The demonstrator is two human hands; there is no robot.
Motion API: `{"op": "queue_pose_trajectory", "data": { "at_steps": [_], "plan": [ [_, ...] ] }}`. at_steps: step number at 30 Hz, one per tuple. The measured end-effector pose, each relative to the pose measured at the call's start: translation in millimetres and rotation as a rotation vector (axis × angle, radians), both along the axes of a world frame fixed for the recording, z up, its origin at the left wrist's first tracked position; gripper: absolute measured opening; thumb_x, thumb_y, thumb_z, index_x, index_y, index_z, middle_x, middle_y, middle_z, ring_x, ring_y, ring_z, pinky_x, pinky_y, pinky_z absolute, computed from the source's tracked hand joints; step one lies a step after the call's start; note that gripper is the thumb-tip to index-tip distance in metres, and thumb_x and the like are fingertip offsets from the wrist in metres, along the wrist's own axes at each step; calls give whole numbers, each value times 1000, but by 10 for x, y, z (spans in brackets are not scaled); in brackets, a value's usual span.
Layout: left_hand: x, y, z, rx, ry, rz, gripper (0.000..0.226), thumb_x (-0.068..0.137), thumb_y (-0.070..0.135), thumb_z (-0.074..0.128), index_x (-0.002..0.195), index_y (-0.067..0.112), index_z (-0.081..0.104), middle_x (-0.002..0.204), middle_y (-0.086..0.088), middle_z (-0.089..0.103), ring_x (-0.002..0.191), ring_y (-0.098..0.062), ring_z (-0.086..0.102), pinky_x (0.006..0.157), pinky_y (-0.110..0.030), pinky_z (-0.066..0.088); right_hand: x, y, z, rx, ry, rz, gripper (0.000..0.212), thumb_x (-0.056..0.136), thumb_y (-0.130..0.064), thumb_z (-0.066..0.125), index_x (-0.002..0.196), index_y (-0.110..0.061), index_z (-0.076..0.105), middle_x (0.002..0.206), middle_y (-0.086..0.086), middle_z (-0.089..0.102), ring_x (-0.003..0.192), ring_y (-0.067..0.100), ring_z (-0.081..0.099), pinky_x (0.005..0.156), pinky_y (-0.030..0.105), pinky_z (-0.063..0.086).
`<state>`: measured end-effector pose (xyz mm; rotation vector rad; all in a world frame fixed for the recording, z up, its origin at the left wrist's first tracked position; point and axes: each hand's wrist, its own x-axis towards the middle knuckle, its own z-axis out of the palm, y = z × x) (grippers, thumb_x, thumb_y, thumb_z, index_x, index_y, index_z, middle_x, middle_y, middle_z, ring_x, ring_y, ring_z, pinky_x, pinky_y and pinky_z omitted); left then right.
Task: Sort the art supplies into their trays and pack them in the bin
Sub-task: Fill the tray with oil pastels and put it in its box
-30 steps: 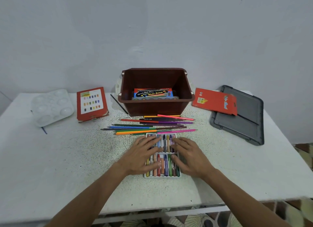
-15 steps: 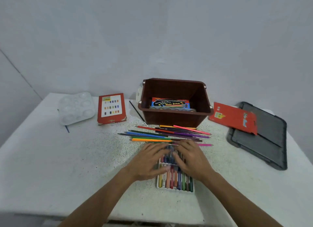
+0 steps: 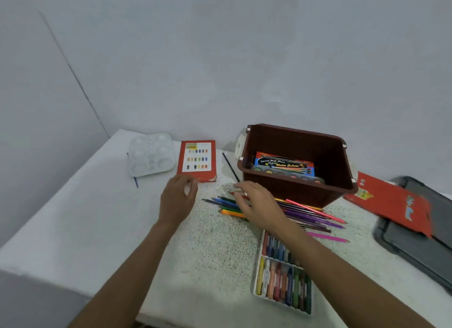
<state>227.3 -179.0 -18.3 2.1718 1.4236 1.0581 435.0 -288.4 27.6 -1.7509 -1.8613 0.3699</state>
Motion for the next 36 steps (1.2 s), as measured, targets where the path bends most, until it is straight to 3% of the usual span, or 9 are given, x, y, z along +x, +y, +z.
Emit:
{"op": "queue_pose_trajectory", "data": {
  "at_steps": [7, 12, 16, 20, 24, 26, 28, 31, 36],
  "plan": [
    [-1, 384, 4, -279, -49, 158, 39, 99, 31, 54, 132, 11, 53, 130, -11, 58, 118, -26, 54, 94, -39, 45, -216, 495, 141, -267, 105, -32, 46, 103, -26, 46, 145, -10, 44, 144, 10, 53, 132, 27, 49, 106, 36, 40],
    [92, 481, -19, -433, -91, 157, 45, 100, 30, 51, 140, 10, 44, 135, -12, 56, 116, -27, 56, 97, -44, 48, -361, 772, 246, -414, 336, -85, 44, 105, -21, 41, 146, -7, 38, 149, 10, 46, 136, 26, 43, 106, 34, 36],
    [138, 469, 10, -470, -156, 140, 43, 101, 25, 51, 141, 12, 43, 136, -8, 58, 118, -25, 58, 97, -39, 46, -390, 963, 199, -497, 515, -113, 39, 102, -17, 42, 141, -18, 45, 133, -7, 55, 127, 15, 50, 101, 34, 41],
    [112, 451, 64, -535, -272, 198, 46, 101, 27, 53, 143, 11, 41, 137, -10, 57, 119, -26, 58, 96, -40, 48, -425, 1041, 37, -497, 662, -125, 30, 98, -22, 47, 127, -25, 56, 121, -5, 66, 112, 17, 63, 100, 41, 51],
    [12, 396, 51, -593, -417, 324, 48, 99, 26, 56, 143, 9, 45, 127, -11, 62, 107, -21, 60, 87, -34, 50, -426, 895, 128, -443, 807, -254, 35, 104, -23, 46, 138, -16, 48, 102, -12, 62, 107, 19, 64, 93, 36, 51],
    [-26, 333, 31, -597, -446, 302, 42, 98, 23, 57, 138, 10, 53, 119, -7, 66, 101, -20, 62, 78, -27, 51, -401, 847, 69, -428, 855, -323, 38, 103, -27, 47, 140, -17, 47, 108, -10, 59, 96, 9, 62, 81, 24, 51],
    [-53, 206, 38, -597, -484, 262, 37, 98, 20, 58, 134, 12, 58, 111, -2, 64, 99, -19, 61, 69, -22, 48, -415, 742, 55, -412, 931, -353, 28, 103, -24, 47, 123, -10, 61, 108, -4, 68, 90, 8, 66, 66, 16, 50],
    [-101, 13, 32, -593, -571, 251, 32, 98, 19, 57, 130, 16, 60, 108, 0, 63, 101, -21, 61, 69, -27, 49, -417, 581, 51, -366, 969, -347, 24, 103, -19, 48, 109, -9, 69, 101, 3, 72, 87, 11, 67, 62, 14, 49],
    [-128, -325, 53, -658, -719, 274, 24, 99, 17, 54, 121, 23, 62, 111, 1, 67, 96, -18, 67, 68, -30, 54, -456, 283, 69, -381, 1006, -349, 31, 103, -21, 49, 133, -13, 52, 97, 5, 70, 68, 12, 60, 57, 22, 49]
  ]
}}
